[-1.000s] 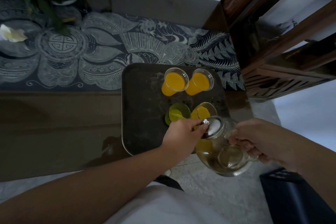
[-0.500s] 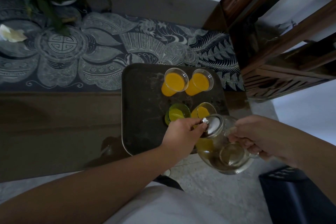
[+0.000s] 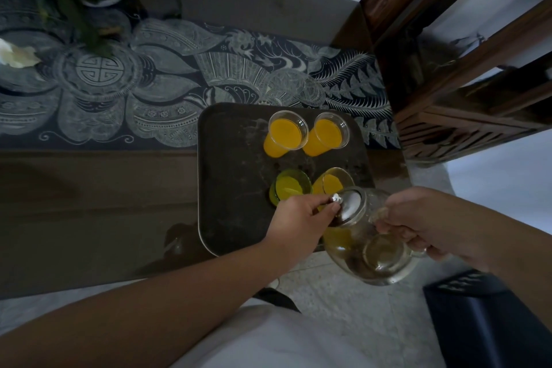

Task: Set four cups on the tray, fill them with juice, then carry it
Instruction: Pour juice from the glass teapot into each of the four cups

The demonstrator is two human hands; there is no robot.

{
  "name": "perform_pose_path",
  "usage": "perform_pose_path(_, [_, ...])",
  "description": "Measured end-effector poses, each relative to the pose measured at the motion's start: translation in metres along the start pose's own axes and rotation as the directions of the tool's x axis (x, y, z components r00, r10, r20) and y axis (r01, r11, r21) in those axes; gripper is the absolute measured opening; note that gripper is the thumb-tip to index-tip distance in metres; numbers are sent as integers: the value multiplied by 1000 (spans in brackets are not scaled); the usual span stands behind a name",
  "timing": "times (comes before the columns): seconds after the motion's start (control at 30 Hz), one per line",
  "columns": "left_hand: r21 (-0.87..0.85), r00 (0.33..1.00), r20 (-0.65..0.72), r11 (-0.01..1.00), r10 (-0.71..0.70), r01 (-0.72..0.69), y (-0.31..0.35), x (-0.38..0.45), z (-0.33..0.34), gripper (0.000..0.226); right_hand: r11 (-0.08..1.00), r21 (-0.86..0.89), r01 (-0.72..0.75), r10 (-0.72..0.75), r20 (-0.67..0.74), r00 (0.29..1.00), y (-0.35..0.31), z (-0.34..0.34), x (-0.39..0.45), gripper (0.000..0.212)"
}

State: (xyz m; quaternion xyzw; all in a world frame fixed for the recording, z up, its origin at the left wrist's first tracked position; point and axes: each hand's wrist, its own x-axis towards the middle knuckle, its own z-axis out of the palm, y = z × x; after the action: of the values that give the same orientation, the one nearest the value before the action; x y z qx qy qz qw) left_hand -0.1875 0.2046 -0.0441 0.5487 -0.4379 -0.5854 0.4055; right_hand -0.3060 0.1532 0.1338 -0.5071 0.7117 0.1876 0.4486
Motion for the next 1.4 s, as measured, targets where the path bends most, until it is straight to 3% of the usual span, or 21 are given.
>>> perform_pose_path(0.43, [11,1000,-5,1000,7,-7,2,-1,-2,18,999,46,-13,13,-1,1000,8,3,4,15])
perform_pose_path(1.07, [276,997,35,959,62,-70,-1,-6,-2,23,874,482,63,-24,-87,996,72,45,21,26])
perform_pose_path(1.4, [421,994,48,901,95,-107,-1,-16,7,23,799,584,144,-75,-142,987,108,64,37,30])
